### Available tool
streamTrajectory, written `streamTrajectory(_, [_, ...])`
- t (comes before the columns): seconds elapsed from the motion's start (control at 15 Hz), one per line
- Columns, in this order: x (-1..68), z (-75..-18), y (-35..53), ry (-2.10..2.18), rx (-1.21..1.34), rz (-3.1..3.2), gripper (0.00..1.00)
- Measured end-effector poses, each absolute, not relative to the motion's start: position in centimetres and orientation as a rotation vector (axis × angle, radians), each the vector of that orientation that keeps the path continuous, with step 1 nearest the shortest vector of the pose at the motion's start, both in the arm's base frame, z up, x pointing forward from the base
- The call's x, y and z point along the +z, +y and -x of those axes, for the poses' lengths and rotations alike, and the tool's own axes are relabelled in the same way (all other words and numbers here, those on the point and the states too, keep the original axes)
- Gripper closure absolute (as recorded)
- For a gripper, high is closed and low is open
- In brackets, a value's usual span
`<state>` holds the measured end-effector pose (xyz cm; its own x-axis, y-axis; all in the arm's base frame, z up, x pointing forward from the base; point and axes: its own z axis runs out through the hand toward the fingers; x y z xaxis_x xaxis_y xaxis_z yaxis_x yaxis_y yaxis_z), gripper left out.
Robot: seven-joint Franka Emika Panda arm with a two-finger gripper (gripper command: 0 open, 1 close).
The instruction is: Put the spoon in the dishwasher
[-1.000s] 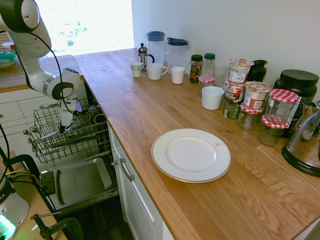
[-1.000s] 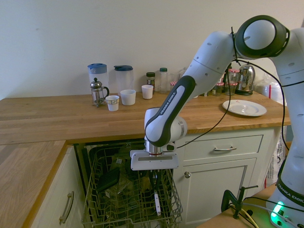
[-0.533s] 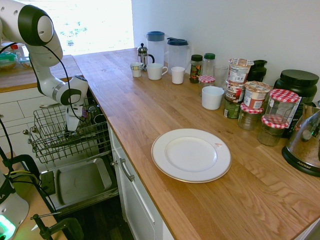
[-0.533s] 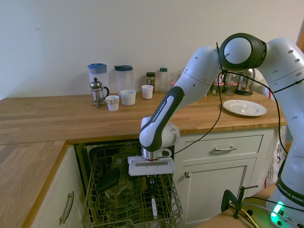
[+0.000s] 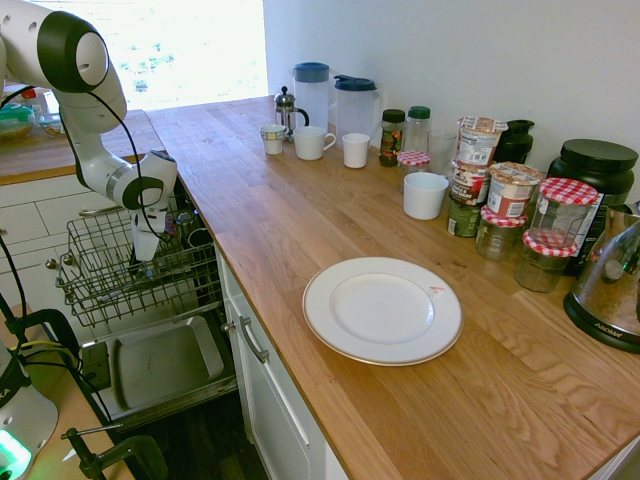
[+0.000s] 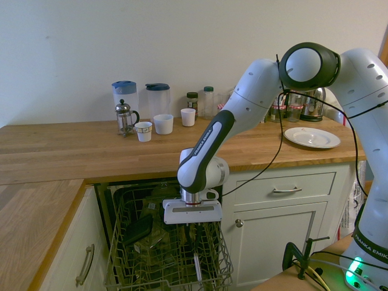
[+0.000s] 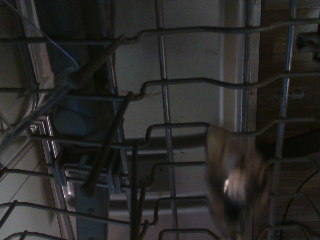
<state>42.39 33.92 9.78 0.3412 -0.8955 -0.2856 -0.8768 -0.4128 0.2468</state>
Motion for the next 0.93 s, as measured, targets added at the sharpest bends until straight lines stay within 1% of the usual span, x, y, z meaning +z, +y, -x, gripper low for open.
streamTrajectory(0.33, [10.4, -42.8, 34.0, -1.663, -0.579, -2.556, 0.0])
streamTrajectory(0.47, [12.0, -43.1, 34.2, -1.656, -0.561, -2.579, 0.0])
streamTrajectory(0.67, [17.8, -42.4, 34.9, -1.641, -0.505, -2.617, 0.0])
streamTrajectory(0.93, [26.4, -39.2, 35.1, -1.643, -0.409, -2.635, 0.0])
